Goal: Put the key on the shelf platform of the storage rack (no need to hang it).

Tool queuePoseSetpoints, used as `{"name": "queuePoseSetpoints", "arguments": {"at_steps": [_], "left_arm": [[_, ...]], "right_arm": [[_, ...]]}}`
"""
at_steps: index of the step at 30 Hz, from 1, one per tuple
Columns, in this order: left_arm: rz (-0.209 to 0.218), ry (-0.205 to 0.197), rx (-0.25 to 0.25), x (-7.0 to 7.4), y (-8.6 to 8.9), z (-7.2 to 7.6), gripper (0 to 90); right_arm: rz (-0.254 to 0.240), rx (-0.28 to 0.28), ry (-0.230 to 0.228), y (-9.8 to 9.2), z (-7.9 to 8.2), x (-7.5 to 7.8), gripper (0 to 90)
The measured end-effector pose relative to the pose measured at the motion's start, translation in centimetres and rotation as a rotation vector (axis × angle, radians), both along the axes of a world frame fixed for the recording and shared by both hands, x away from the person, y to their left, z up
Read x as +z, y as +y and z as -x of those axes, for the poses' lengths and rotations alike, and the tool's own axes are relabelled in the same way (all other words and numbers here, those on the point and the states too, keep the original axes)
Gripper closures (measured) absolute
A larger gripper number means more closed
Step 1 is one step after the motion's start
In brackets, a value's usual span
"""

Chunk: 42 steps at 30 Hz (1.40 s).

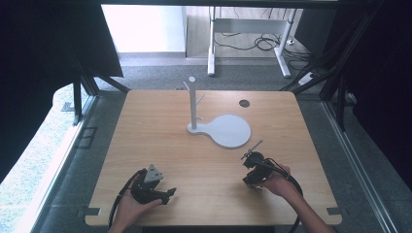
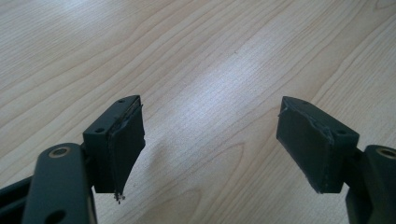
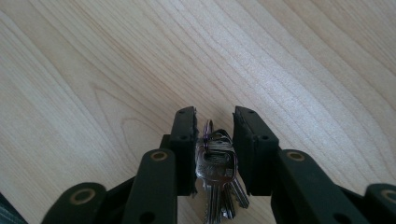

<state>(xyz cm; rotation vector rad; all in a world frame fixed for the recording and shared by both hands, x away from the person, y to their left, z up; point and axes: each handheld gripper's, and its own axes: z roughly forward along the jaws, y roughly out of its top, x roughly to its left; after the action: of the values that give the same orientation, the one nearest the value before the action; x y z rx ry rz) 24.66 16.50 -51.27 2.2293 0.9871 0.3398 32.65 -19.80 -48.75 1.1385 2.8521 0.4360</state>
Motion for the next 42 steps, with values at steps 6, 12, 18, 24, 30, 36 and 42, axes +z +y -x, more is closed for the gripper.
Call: {"name": "queuePoseSetpoints", "arguments": {"at_steps": [6,12,18,24,30,36,42], "left_arm": [[0.006,0.003,0.001,-0.1,-0.1,0.0,23.7],[0.003,0.004,0.003,-0.1,-0.1,0.0,23.7],[-0.001,0.004,0.005,-0.1,0.0,0.0,23.7],[-0.004,0.008,0.001,-0.2,-0.1,-0.1,23.7],[-0.004,0.012,0.003,-0.3,-0.2,-0.1,23.7],[-0.008,0.013,0.003,-0.4,-0.1,-0.1,23.7],[-0.006,0.013,0.004,-0.4,-0.1,-0.1,23.7]], "right_arm": [[0.026,0.009,0.028,0.3,0.0,-0.6,80.4],[0.061,0.029,0.027,0.3,0.0,-0.7,88.3],[0.074,0.041,0.039,0.0,0.0,-0.4,89.2],[0.075,0.046,0.033,-0.5,0.0,0.9,89.4],[0.052,0.049,0.013,-1.3,0.2,2.6,89.5],[0.063,0.053,-0.003,-1.6,0.2,3.9,89.6],[0.057,0.043,-0.026,-1.7,-0.1,5.1,89.6]]}}
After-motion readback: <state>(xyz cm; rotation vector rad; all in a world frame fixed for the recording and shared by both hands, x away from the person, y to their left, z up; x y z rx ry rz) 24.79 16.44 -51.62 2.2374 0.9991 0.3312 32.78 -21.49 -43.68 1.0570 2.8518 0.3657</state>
